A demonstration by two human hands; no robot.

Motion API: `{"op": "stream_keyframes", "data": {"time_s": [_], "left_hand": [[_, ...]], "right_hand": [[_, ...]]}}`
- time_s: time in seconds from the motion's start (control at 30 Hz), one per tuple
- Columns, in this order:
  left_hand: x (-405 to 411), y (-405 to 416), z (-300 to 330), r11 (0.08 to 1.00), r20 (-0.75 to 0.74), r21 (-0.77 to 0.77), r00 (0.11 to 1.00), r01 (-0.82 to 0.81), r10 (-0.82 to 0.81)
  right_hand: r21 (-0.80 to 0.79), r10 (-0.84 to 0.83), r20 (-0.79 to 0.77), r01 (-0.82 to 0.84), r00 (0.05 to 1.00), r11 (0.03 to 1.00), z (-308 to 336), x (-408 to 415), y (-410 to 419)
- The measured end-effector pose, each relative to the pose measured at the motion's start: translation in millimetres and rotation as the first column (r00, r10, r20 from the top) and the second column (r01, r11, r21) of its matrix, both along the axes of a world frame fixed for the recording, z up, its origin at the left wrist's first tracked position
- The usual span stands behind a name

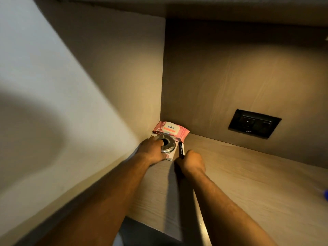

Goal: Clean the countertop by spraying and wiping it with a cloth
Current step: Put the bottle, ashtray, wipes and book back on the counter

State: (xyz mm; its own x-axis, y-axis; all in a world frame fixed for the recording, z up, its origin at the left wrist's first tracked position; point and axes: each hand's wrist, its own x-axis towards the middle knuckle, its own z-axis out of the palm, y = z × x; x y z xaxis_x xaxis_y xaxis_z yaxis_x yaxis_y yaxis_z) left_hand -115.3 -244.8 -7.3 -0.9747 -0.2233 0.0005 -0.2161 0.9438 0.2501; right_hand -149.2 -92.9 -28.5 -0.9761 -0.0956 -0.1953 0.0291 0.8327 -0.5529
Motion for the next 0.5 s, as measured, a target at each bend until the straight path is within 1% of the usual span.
{"op": "stream_keyframes", "data": {"time_s": [0.03,0.13,0.27,0.33,0.43,0.5], "left_hand": [[-3,-1,-1,1.0,-0.022,0.013,1.0,-0.012,0.012],[-4,-1,-4,0.99,-0.068,0.124,0.995,-0.067,0.076],[1,18,-19,0.967,-0.178,0.248,0.978,-0.066,0.112],[-3,40,-20,0.965,-0.21,0.261,0.976,-0.002,0.059],[-14,83,-15,0.94,-0.181,0.321,0.981,0.119,-0.063],[-25,111,-13,0.921,-0.17,0.352,0.979,0.167,-0.113]], "right_hand": [[-0.012,-0.029,-0.003,0.029,1.0,0.999,0,0,4],[-0.073,-0.112,-0.001,0.112,0.994,0.991,-3,3,25],[-0.166,-0.23,-0.041,0.22,0.972,0.961,-8,15,71],[-0.191,-0.298,-0.069,0.28,0.952,0.941,-9,24,101],[-0.188,-0.425,-0.121,0.4,0.897,0.897,-9,36,158],[-0.211,-0.509,-0.138,0.477,0.85,0.853,-8,46,204]]}}
